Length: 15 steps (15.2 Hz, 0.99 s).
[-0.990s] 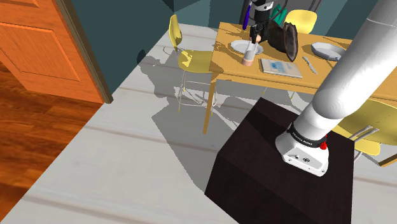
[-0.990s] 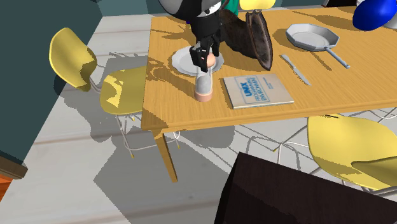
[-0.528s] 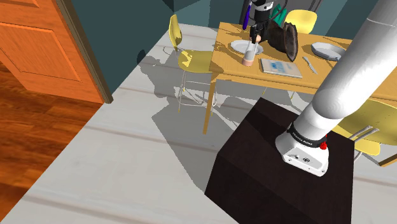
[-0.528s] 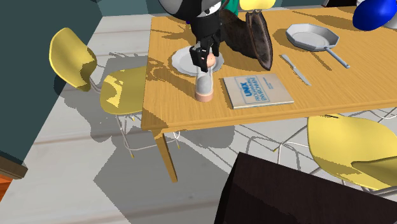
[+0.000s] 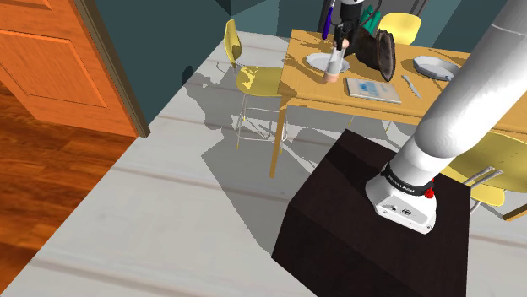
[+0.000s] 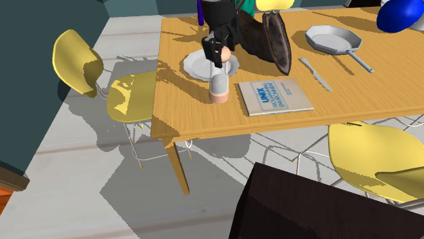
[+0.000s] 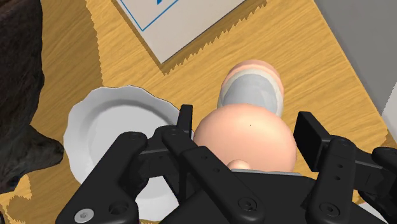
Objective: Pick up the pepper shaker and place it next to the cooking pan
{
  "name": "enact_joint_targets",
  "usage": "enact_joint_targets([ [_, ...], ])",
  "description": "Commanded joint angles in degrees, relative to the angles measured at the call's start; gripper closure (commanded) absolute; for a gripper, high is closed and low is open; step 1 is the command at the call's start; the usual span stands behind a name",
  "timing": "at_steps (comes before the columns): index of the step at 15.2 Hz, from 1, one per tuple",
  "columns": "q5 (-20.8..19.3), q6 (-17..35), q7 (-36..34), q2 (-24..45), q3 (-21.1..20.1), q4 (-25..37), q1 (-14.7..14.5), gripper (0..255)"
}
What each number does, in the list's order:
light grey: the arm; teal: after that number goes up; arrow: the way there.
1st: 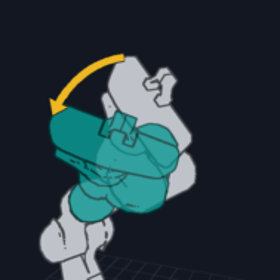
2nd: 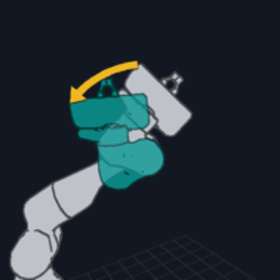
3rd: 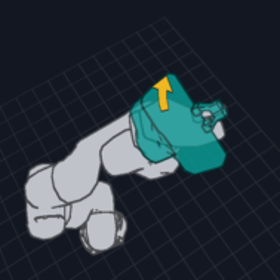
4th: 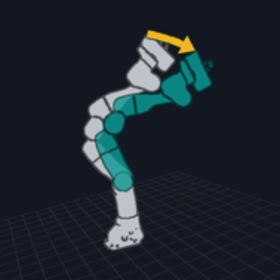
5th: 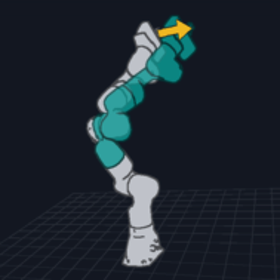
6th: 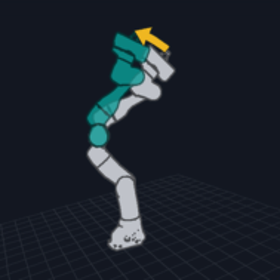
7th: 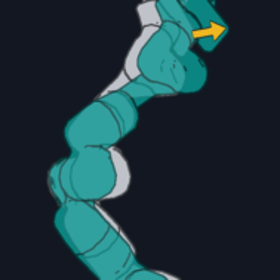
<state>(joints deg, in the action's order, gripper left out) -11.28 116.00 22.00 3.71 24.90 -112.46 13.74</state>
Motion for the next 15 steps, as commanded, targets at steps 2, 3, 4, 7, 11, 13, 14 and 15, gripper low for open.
enact_joint_targets([
  [2, -0.1, -2.2, 0.3, -0.6, 0.0, 1.6, -0.1, 255],
  [3, -0.1, -2.9, 0.3, -0.8, 0.0, 2.2, -0.1, 255],
  [4, -0.1, -3.7, 0.4, -1.0, -0.1, 2.7, -0.1, 255],
  [7, -0.2, -5.9, 0.7, -1.5, -0.1, 4.5, -0.2, 255],
  [11, -0.2, -8.8, 1.1, -2.0, -0.2, 7.1, -0.3, 255],
  [13, -0.2, -10.3, 1.4, -2.1, -0.2, 8.4, -0.3, 255],
  [14, -0.2, -11.1, 1.5, -2.2, -0.2, 9.2, -0.3, 255],
  [15, -0.1, -11.8, 1.6, -2.2, -0.2, 9.9, -0.4, 255],
])
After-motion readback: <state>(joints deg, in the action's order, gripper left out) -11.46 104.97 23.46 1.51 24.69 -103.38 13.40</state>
